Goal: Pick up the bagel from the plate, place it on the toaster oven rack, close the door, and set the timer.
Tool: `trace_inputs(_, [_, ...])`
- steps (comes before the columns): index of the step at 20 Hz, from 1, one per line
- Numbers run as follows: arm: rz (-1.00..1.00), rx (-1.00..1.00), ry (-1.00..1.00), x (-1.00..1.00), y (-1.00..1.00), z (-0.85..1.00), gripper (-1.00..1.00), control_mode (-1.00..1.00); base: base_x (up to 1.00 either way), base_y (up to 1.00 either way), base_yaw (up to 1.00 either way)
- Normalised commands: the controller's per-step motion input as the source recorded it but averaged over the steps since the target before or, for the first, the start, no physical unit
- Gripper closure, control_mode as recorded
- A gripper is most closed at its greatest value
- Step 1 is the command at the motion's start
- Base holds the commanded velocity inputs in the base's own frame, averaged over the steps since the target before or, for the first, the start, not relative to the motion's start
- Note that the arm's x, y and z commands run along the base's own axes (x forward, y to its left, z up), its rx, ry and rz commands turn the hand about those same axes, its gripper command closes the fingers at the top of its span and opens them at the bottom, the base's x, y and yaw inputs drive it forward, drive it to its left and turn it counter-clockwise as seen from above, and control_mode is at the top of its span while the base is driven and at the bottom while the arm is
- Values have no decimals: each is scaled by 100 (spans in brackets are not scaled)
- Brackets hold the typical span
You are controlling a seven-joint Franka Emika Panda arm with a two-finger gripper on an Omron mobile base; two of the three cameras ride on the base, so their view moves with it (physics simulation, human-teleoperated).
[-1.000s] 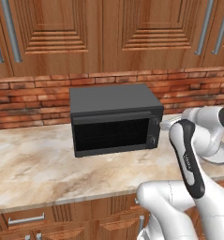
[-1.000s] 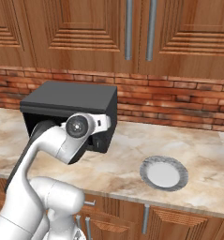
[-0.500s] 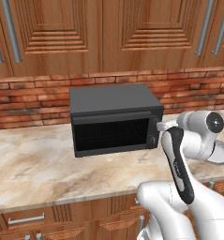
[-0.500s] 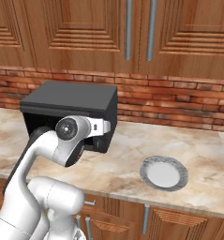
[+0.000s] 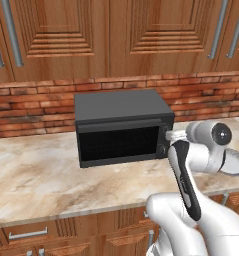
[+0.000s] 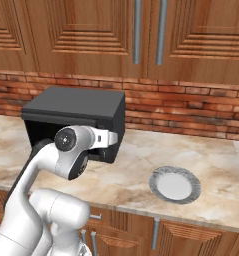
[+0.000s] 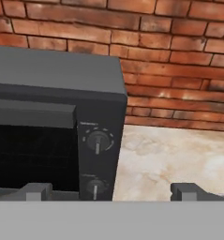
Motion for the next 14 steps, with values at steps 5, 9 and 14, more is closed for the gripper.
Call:
trace_inputs(5, [-3,0,0,0,-23,-17,-100,-100,0,0,0])
trace_inputs(9, [0,0,0,0,-18,-15,-100,-100,0,0,0])
trace_inputs(14, [0,0,0,0,1,-16,-100,-100,0,0,0])
